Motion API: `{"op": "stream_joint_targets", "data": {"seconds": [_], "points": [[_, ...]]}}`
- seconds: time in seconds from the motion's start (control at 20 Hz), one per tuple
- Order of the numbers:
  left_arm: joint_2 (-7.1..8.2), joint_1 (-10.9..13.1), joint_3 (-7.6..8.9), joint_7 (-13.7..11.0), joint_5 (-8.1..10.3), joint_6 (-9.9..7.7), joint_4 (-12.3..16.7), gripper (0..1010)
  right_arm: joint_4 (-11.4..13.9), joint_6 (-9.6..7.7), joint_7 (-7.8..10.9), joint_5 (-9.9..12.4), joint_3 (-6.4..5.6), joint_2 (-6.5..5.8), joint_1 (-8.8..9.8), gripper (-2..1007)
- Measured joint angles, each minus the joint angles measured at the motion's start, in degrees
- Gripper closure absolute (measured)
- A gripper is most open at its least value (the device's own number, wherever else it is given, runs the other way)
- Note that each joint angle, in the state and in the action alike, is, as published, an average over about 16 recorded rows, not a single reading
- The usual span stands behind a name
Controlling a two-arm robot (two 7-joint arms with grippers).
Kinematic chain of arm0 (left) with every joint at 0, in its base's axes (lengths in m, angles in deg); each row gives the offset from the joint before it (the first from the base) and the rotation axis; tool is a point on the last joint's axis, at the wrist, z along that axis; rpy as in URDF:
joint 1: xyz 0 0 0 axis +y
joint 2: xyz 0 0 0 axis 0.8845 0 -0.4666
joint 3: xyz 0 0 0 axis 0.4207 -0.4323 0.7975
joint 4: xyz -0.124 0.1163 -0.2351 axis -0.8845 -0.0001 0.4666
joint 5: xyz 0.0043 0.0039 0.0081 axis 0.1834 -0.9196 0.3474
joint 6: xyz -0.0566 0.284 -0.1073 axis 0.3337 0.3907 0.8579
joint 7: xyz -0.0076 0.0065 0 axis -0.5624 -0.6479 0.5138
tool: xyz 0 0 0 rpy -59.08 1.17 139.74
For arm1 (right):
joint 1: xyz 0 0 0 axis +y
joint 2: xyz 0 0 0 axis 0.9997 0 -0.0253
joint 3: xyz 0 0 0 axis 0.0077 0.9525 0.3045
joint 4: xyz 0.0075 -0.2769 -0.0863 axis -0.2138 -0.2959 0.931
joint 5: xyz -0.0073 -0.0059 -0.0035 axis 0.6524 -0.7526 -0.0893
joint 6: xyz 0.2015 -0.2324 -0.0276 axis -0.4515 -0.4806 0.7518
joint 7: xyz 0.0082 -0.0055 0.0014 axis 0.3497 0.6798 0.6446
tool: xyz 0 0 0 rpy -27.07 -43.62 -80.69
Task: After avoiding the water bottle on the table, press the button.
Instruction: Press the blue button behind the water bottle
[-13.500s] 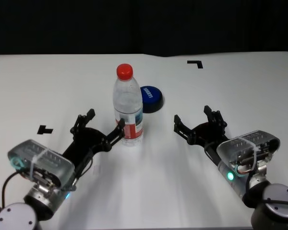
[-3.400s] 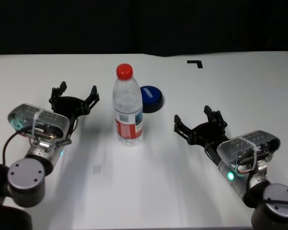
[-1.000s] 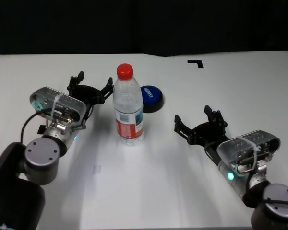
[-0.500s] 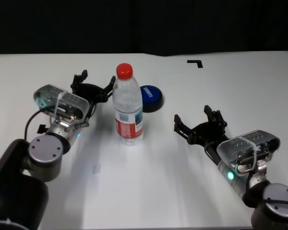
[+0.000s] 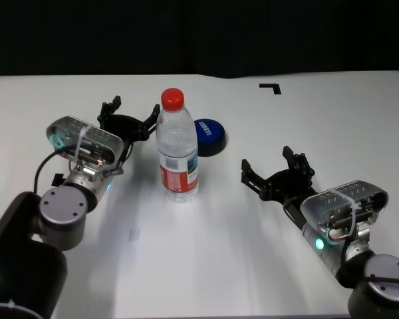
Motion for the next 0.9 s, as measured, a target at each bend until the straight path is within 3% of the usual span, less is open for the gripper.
{"op": "stream_joint_targets", "data": {"seconds": [0.9], "points": [[0.75,0.7,1.08,0.6,0.13,0.03,0.8,7,0.0,0.00,0.00,0.0,0.00,0.00,0.00,2]]}}
